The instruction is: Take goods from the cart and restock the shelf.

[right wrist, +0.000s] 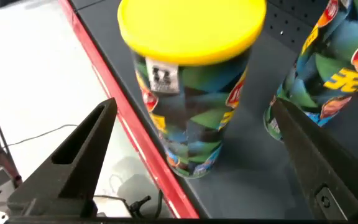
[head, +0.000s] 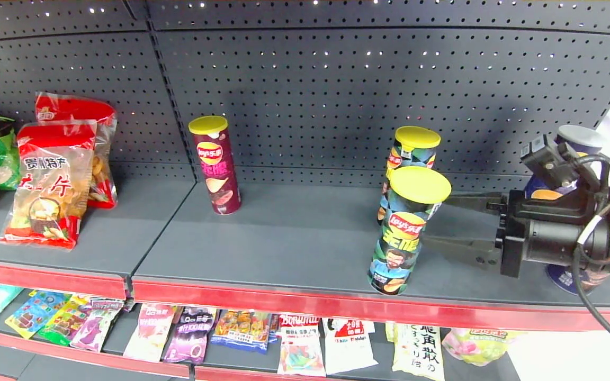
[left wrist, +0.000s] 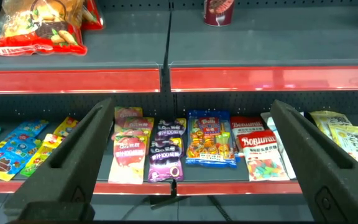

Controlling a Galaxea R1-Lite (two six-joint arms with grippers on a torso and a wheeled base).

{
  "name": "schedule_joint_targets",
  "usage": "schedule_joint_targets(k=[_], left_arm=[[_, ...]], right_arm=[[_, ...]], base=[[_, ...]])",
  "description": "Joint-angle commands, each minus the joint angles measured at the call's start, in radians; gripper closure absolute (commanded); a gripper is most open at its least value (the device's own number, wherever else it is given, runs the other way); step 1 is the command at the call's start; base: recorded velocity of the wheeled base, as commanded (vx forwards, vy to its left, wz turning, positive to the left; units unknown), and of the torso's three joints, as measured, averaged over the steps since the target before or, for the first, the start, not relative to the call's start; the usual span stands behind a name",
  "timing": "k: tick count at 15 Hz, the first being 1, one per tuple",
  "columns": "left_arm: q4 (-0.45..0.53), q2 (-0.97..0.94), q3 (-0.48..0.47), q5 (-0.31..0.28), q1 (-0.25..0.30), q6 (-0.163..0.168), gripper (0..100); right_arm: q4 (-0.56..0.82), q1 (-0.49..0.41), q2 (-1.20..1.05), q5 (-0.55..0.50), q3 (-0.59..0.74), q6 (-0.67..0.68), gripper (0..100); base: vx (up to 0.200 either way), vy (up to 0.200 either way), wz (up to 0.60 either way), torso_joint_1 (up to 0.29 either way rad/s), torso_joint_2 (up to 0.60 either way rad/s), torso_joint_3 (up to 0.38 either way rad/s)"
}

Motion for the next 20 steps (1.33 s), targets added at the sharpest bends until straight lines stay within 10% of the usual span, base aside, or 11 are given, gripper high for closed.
schedule_joint_targets(k=[1, 20], left_arm=[[0.001, 0.0, 0.0, 0.0, 0.0, 0.0, 0], [0.001, 0.0, 0.0, 0.0, 0.0, 0.0, 0]], right_arm=[[-0.011, 0.02, 0.028, -0.001, -0.004, 0.0, 0], [-0.092, 0.077, 0.167, -0.071, -0.059, 0.014, 0]], base=[[0.0, 0.0, 0.0, 0.0, 0.0, 0.0], [0.0, 0.0, 0.0, 0.0, 0.0, 0.0]])
